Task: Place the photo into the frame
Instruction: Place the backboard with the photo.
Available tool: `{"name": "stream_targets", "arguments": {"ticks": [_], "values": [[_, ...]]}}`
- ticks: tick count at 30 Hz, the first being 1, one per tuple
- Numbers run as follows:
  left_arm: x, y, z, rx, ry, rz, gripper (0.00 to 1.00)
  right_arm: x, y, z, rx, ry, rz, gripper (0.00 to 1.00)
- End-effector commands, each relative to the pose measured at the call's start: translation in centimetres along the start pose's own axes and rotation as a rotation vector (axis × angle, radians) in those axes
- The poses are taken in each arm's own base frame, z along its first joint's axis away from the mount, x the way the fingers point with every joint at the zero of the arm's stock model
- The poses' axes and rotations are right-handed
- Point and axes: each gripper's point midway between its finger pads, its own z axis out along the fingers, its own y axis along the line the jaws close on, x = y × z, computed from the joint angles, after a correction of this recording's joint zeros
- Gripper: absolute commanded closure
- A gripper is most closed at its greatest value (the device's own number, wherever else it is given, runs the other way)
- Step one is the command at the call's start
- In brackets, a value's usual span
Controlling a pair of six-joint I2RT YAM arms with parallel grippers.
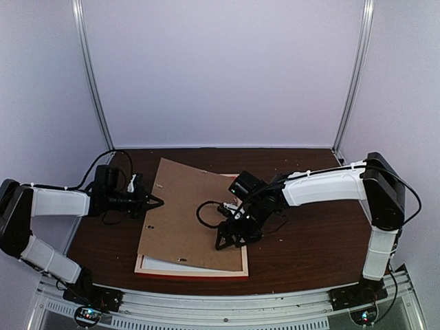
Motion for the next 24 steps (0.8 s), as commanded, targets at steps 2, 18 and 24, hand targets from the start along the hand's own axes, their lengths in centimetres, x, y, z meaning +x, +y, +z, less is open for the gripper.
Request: {"name": "stream_targets", "arguments": {"ticks": [2, 18, 24], "values": [[1.9, 5.0, 0.7, -0.176, 0.029, -0.007, 1.0, -2.6, 0.8, -3.0, 0.031, -0.119, -0.038, 0.16], [2.4, 5.7, 1.4, -0.184, 0.07, -0.007, 1.0, -5.5, -4.9, -4.7, 0.216, -0.242, 0.061, 0.09], [2.6, 6.2, 1.3, -0.206, 0.078, -0.009, 0.95, -6.2, -4.8, -4.3, 0.192, -0.245, 0.062, 0.08]]}}
